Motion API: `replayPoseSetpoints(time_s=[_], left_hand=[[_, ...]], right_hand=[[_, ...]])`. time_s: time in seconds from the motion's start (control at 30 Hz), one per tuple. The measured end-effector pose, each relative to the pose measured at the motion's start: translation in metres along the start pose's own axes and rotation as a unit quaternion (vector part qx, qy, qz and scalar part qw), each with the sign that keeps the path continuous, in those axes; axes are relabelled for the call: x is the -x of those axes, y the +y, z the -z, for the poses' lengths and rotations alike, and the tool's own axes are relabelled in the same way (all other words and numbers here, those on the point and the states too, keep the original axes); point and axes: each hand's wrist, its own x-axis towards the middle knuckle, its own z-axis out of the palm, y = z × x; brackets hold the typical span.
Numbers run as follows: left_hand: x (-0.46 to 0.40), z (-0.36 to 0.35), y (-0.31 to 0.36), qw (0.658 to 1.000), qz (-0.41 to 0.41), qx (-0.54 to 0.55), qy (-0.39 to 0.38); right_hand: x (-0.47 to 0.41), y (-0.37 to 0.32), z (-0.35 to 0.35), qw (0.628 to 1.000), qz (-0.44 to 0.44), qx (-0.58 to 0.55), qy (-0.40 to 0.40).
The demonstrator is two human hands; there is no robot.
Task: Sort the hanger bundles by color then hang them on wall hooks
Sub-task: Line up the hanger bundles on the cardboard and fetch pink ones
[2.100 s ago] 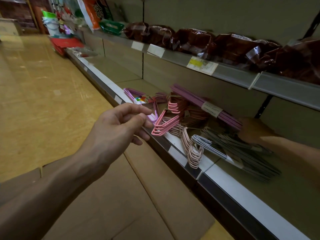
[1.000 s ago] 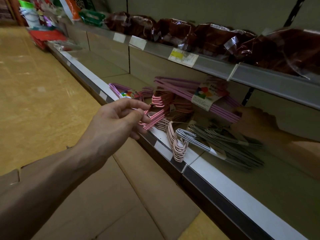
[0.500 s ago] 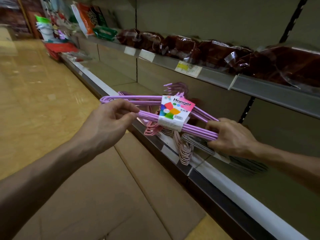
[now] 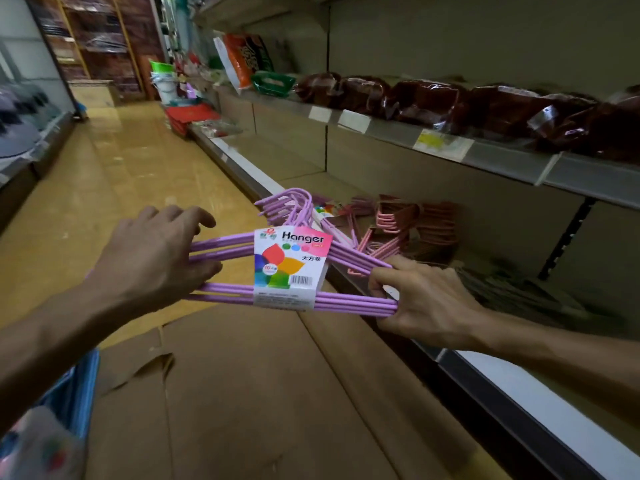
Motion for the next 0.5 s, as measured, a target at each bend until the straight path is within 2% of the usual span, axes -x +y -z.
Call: replayPoseSetpoints(time_s=[0.07,0.13,0.23,0.3,0.4,0.5], left_hand=[[0.003,-0.003,-0.011,0.997,0.025,-0.026,-0.072],[0.004,-0.007,-0.025,0.990,0.045,0.021,-0.131],[0.012,-0.018,-0.049,0.984,0.014,0.073,-0.163],[0.020,-0.027,-0.062,0.983,0.002,0.066,-0.170],[0.031,-0.037,-0.077,0.986,0.010,0.049,-0.157],[0.034,-0.039,-0.089,0.990,0.004,0.071,-0.121]], right_hand=[[-0.003,-0.013,-0.003,1.000,0.025,-0.005,-0.001],[-0.005,-0.024,-0.003,0.999,0.048,-0.019,-0.003],[-0.009,-0.041,-0.006,0.996,0.073,-0.049,-0.034],[-0.010,-0.051,-0.010,0.988,0.069,-0.095,-0.097],[-0.014,-0.065,-0.019,0.944,0.026,-0.239,-0.225],[-0.019,-0.069,-0.029,0.879,-0.022,-0.397,-0.263]])
